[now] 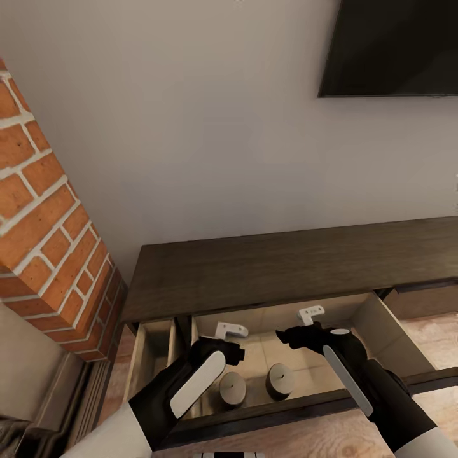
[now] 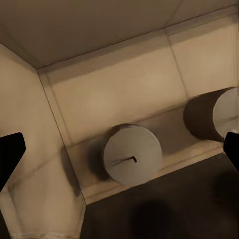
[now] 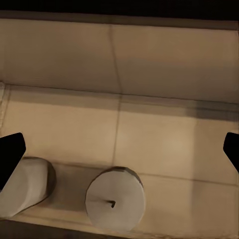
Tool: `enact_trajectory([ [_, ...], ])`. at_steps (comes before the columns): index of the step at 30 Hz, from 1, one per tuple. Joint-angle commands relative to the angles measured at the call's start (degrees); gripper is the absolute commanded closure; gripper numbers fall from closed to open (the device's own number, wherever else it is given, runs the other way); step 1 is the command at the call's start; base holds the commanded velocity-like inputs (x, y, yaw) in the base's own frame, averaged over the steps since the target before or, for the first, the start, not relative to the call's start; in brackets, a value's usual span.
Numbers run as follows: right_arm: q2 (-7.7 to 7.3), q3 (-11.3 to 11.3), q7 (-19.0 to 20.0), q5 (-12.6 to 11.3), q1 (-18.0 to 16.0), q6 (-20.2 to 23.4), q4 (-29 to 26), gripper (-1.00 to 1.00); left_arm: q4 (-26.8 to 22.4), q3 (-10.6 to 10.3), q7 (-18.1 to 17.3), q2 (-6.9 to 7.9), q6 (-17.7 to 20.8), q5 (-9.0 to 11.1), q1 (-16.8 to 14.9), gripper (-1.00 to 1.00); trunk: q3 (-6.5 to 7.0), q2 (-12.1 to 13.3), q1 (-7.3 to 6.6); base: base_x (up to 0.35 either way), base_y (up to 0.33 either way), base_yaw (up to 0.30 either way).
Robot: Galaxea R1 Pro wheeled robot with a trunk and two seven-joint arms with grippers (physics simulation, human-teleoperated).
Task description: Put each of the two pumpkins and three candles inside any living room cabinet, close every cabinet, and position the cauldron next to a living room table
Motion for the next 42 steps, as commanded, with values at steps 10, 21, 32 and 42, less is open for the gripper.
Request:
enact_trajectory([
  [10, -0.65, -7.48, -0.28, 0.06, -0.03, 0.98, -10.21, -1.00, -0.42, 2.56, 0.62, -0.60, -0.45, 0.65, -0.12, -1.00, 0.03, -0.02, -0.04, -0.327, 0.035, -0.060],
  [21, -2.27, -12.60, -0.05, -0.07, 0.00, 4.58, -16.39, -1.00, -0.43, 2.79, 0.78, -0.76, -0.53, 0.52, -0.16, -1.00, 0.04, -0.02, -0.04, -0.339, 0.102, -0.004],
  [32, -2.43, -13.01, 0.06, -0.02, 0.19, 4.89, -16.76, -1.00, -0.52, 2.76, 0.86, -0.90, -1.84, 0.61, -0.11, -1.00, 0.04, -0.02, -0.04, -0.322, 0.145, 0.000],
  [42, -2.41, -18.12, 0.20, -0.15, 0.56, 4.86, -16.85, -1.00, -0.19, 2.44, 0.76, -1.12, -7.43, 1.08, 0.83, -1.00, 0.08, -0.02, -0.04, -0.291, 0.180, -0.136],
])
